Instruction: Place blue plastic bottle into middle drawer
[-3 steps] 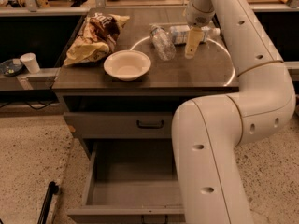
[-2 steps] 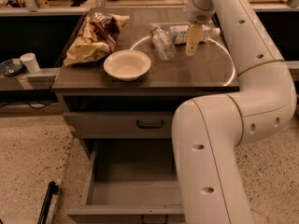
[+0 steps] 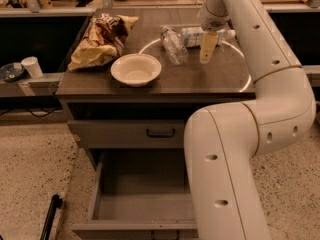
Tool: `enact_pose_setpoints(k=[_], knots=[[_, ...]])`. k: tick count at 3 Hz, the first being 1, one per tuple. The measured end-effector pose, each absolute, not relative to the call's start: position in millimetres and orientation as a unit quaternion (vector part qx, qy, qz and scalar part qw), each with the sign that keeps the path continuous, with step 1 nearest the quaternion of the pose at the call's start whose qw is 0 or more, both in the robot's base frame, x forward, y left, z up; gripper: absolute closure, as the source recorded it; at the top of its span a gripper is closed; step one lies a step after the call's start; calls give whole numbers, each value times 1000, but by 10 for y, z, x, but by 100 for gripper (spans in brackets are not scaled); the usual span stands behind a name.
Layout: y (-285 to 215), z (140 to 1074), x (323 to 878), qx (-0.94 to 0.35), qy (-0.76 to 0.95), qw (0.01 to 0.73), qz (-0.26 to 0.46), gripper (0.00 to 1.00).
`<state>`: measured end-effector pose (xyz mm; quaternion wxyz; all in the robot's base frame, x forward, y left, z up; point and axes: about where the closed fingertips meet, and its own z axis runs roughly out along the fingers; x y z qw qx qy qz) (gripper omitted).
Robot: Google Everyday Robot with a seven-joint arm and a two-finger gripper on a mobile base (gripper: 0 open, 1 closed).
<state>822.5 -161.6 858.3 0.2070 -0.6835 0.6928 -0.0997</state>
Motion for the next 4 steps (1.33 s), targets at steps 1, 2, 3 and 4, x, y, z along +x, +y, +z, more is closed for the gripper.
enact_pose_setpoints(k=[1,2,3,4], knots=[[-1612,8517,8236,-685,694,197,-102,0],[-1554,8386,8190,-692,694,175,-92,16],[-1529,8392,8167,-694,694,169,-87,37],[-1520,8428,8134,-694,694,169,-87,42]])
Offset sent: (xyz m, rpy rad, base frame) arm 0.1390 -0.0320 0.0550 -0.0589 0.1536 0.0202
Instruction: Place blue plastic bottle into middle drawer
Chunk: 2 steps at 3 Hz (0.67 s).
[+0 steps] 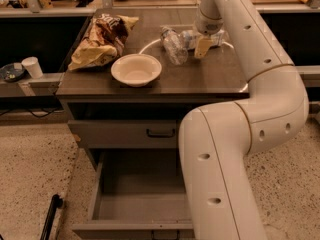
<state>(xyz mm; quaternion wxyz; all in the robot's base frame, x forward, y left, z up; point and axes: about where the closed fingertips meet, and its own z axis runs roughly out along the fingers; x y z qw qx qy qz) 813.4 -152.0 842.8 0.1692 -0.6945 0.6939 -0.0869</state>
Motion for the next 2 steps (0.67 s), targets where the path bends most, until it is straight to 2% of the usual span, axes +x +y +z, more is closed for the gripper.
enact_pose_setpoints(k=[1,2], knots=[[-1520,8473,8134,-694,694,169,-87,60],[-1502,8612,7934,-695,693,180,-58,66]])
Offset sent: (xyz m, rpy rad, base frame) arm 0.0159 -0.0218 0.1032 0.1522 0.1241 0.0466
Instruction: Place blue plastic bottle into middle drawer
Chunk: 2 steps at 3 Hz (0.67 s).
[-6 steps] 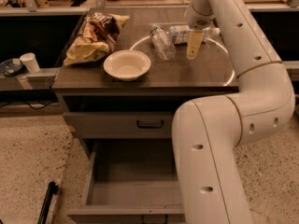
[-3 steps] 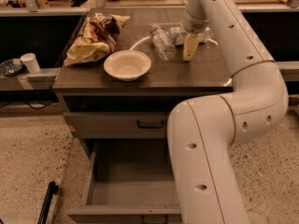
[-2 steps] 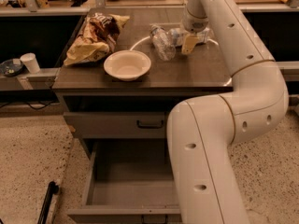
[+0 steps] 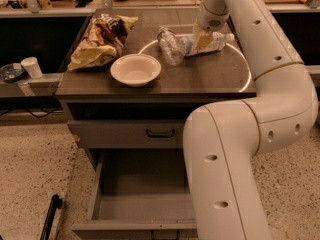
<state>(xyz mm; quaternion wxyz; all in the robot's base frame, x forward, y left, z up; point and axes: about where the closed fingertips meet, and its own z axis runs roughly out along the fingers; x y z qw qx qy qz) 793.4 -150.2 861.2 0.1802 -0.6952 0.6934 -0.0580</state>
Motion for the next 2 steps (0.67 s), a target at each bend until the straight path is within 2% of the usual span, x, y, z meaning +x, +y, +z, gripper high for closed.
enact_pose_setpoints(k=[2], knots=[[-1470,8655,7920,-696,692,182,-57,20]])
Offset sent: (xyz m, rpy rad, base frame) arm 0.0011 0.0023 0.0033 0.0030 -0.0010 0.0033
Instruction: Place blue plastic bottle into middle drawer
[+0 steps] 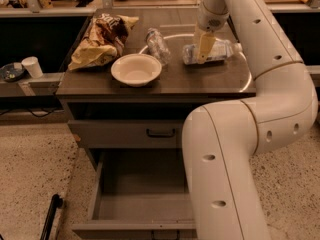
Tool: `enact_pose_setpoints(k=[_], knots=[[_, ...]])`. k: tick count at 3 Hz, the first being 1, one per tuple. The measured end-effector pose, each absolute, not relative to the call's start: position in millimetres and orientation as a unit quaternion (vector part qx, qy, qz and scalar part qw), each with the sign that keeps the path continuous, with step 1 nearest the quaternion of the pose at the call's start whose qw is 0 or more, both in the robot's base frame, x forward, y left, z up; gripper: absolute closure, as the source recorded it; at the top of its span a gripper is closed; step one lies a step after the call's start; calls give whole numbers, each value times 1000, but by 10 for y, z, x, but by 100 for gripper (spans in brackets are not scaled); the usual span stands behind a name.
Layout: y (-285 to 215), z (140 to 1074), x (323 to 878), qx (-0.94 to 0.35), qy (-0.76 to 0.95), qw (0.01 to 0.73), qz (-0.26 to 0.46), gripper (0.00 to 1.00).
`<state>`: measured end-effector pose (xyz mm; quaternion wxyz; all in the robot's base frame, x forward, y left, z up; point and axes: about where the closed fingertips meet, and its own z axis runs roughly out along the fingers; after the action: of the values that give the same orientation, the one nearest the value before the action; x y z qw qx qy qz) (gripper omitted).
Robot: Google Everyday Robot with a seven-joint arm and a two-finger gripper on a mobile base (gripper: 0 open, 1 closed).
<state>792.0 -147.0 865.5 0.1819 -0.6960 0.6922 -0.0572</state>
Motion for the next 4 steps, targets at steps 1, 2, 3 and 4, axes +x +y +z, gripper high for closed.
enact_pose_setpoints(k=[1,2,3,4], knots=[[-1419,8607,8040,-694,690,195,-64,0],[-1417,8604,8045,-694,690,196,-64,0],[-1306,8544,8121,-697,684,208,-59,0],[-1426,8643,8162,-664,714,209,-77,0]])
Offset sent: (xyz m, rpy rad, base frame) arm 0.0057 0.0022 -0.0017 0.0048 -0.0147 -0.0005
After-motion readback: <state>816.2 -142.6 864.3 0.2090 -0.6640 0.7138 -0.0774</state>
